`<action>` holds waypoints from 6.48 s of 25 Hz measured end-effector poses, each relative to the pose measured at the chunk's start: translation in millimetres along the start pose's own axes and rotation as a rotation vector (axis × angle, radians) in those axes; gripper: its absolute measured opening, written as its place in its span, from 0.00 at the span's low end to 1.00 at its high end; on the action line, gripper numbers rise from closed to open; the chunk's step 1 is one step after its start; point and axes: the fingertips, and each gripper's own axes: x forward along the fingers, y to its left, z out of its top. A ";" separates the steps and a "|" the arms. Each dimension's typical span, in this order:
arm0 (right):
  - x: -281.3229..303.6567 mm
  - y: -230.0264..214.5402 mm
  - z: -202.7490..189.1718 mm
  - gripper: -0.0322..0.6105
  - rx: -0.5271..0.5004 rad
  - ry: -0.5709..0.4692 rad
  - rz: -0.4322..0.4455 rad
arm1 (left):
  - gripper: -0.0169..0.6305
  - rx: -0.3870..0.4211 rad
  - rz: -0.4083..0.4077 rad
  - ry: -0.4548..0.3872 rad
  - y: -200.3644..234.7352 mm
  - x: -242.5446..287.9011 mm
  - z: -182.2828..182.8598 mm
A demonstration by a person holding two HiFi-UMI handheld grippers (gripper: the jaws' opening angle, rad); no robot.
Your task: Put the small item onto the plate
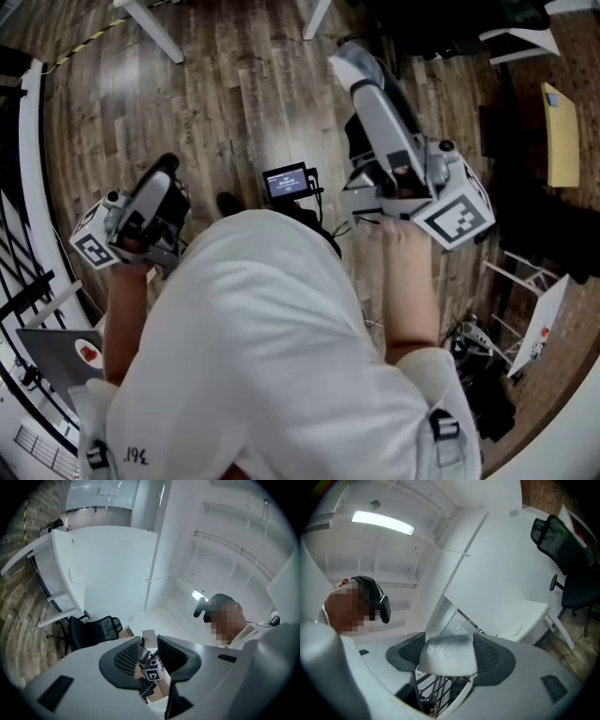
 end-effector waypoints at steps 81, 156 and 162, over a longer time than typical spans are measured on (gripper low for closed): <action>317.6 -303.1 21.2 0.55 0.168 0.109 -0.117 | 0.21 0.111 0.123 0.029 263.6 122.8 313.3; 555.1 -682.7 -122.9 0.55 -0.575 0.983 -0.269 | 0.03 0.073 0.638 0.224 592.3 217.2 423.0; 545.8 -694.9 -138.9 0.55 -0.614 1.045 -0.279 | 0.03 0.071 0.636 0.243 591.1 217.6 420.3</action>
